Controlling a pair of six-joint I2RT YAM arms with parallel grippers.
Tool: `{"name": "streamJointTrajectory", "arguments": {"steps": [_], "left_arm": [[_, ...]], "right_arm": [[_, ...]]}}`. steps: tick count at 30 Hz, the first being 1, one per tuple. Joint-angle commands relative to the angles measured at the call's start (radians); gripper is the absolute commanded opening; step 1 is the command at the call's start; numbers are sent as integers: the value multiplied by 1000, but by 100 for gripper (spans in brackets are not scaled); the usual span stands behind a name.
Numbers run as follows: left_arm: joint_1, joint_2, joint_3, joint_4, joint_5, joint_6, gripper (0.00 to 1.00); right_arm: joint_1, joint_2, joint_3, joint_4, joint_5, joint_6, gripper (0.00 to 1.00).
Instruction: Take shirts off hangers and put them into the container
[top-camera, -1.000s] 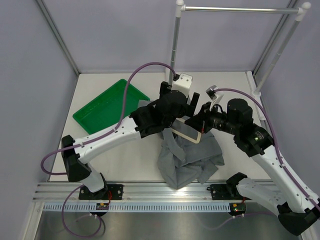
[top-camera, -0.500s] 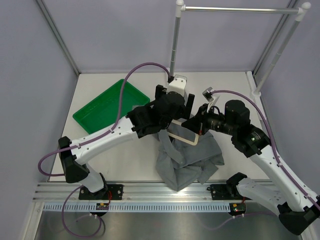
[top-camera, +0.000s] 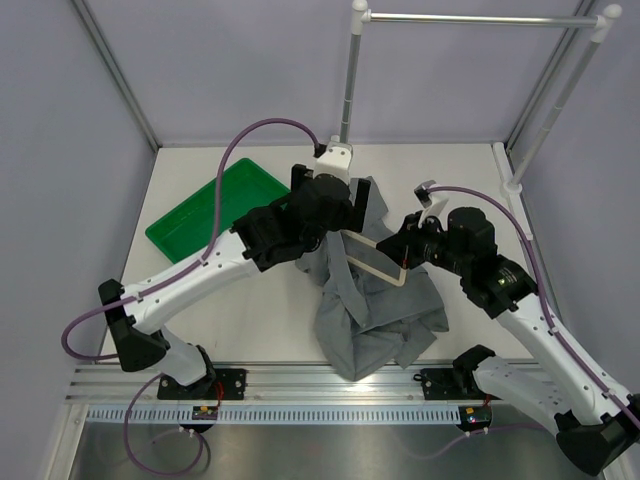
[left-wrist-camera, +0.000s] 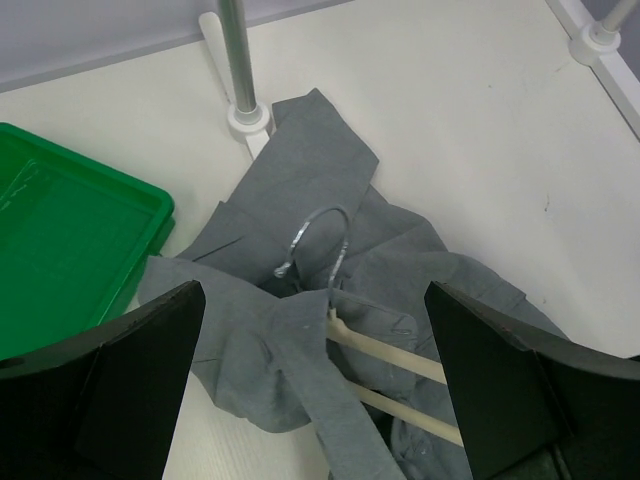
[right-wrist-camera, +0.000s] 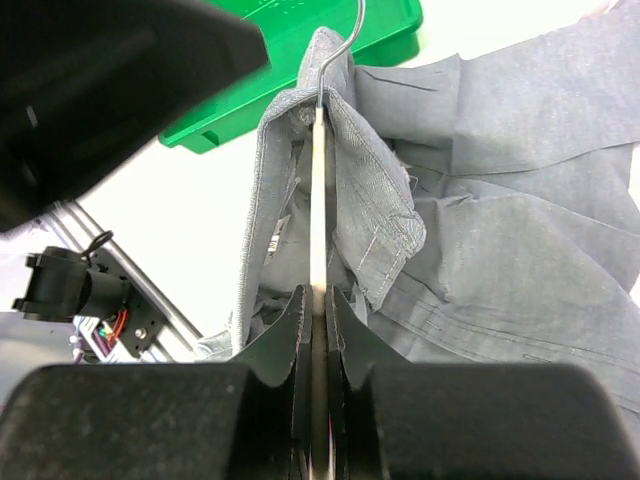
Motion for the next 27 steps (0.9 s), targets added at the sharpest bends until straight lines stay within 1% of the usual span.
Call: {"name": "streamJointTrajectory", "arguments": {"steps": [1, 8, 15, 19, 23, 24, 26, 27], "left_arm": [[13, -57, -6, 8, 2, -17, 99], [11, -87, -57, -9, 48, -66, 99], [11, -77, -172, 10, 88, -143, 98], [11, -41, -183, 25, 90, -147, 94], [13, -12, -160, 19, 71, -135, 75], [13, -11, -157, 17, 68, -134, 64], [17, -3, -156, 11, 59, -132, 53], [19, -3, -156, 11, 58, -132, 39]], "right_arm": [[-2, -24, -9, 55, 39, -20, 0], [-2, -38, 5, 55, 54, -27, 0], [-2, -63, 26, 29, 51, -33, 0], [-2, -80, 38, 9, 42, -40, 0], [-2, -112, 46, -12, 45, -45, 0], [-2, -118, 48, -18, 46, -51, 0], [-4, -136, 51, -35, 58, -54, 0], [-2, -142, 51, -40, 62, -54, 0]]}}
